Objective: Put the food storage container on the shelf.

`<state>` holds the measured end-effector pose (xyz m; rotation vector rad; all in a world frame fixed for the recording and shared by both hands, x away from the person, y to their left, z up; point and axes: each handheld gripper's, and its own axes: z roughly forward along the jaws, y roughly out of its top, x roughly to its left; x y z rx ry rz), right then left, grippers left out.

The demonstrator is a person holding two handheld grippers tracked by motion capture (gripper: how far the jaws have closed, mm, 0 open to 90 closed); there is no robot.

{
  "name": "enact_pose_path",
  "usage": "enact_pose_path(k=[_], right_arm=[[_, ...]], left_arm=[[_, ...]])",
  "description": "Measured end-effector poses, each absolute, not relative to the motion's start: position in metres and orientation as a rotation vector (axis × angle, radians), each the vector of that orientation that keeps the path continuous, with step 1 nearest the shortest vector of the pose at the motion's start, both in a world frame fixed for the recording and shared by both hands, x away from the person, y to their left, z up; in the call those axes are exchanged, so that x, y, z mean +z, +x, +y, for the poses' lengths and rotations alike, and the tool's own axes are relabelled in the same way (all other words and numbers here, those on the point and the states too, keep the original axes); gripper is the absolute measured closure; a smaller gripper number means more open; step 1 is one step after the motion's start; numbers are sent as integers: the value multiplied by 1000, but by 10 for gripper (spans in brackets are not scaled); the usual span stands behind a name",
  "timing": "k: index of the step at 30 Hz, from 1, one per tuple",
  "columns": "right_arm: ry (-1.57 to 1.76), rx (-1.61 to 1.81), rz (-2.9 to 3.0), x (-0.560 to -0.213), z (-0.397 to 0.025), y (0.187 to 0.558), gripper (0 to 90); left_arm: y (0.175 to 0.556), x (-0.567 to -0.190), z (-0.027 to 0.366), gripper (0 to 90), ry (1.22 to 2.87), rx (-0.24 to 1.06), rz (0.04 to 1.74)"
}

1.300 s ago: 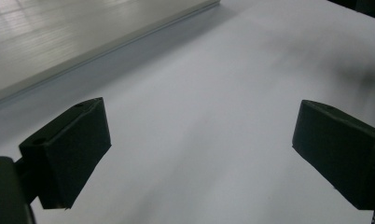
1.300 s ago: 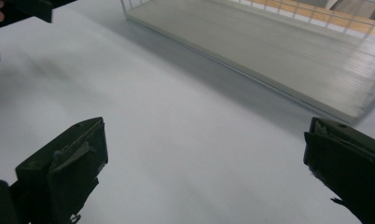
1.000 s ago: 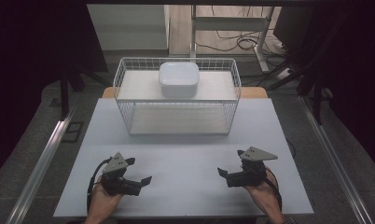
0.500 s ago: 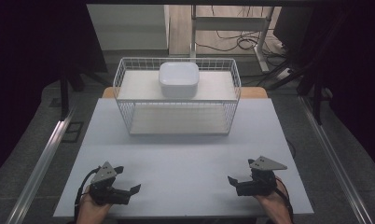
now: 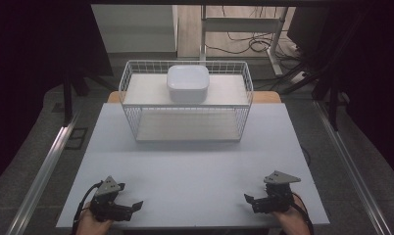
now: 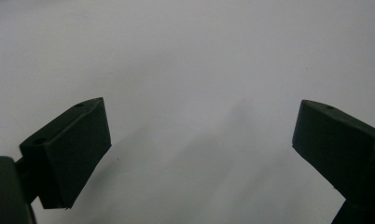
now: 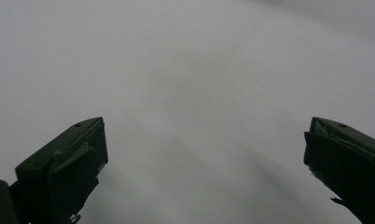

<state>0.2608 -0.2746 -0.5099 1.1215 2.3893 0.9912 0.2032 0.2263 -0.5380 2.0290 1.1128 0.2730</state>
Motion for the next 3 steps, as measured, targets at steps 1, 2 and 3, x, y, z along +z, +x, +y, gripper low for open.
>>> enact_pose_path(k=[1, 2, 3], right_arm=[[1129, 988, 2396, -511, -274, 261, 0], [1128, 982, 2399, -512, -274, 261, 0], [1124, 974, 2404, -512, -274, 262, 0]], left_arm=[[203, -538, 226, 39, 2032, 272, 1112], [204, -539, 225, 39, 2039, 272, 1111], [204, -539, 225, 38, 2043, 275, 1109]])
